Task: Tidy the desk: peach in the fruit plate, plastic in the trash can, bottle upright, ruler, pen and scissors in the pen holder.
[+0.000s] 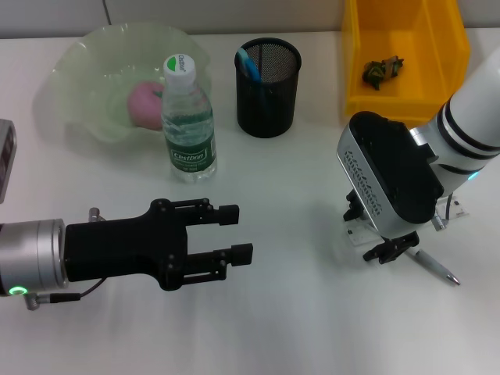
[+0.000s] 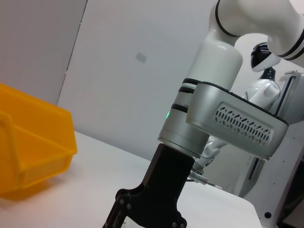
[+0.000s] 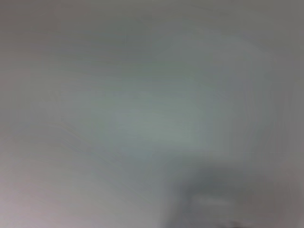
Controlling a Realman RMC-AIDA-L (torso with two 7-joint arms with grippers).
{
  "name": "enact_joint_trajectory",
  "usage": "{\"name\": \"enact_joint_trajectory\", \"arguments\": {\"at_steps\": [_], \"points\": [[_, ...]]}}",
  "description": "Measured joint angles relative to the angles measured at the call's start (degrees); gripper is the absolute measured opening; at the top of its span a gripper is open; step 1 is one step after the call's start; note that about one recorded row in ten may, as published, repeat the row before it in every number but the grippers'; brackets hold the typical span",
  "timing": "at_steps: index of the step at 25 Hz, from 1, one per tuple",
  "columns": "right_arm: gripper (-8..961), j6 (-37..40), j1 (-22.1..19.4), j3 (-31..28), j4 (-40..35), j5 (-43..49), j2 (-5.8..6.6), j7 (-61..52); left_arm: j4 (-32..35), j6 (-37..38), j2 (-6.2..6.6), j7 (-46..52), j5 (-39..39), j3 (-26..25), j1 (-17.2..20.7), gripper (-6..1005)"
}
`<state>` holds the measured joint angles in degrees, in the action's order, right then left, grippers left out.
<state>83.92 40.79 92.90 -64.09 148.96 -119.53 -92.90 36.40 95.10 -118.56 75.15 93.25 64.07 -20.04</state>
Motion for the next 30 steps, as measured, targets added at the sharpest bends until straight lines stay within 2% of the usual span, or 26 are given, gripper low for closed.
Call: {"name": "enact_joint_trajectory", "arguments": {"at_steps": [5,12,23,30], "points": [[624,-0.3,0.0,0.0,0.3,0.0,0.00,0.0,0.3,0.0,0.00,0.0,0.0,0.0,-0.1,631],[488,-0.5,0.0,0.0,0.5,0.0,0.00,0.0,0.5,0.0,0.00,0.0,0.0,-0.1,-0.2,631],[455,-1.4,0.2,0.0,0.5,0.0,0.00,0.0,0.5,-0.2,0.00,0.1,-0.1,-0.1,-0.2,631],[382,-1.3,0.2,-0.1,0.0,0.0,0.00,-0.3,0.6,-0.2,0.00,0.1,-0.2,-0.1,-0.3,631]]}}
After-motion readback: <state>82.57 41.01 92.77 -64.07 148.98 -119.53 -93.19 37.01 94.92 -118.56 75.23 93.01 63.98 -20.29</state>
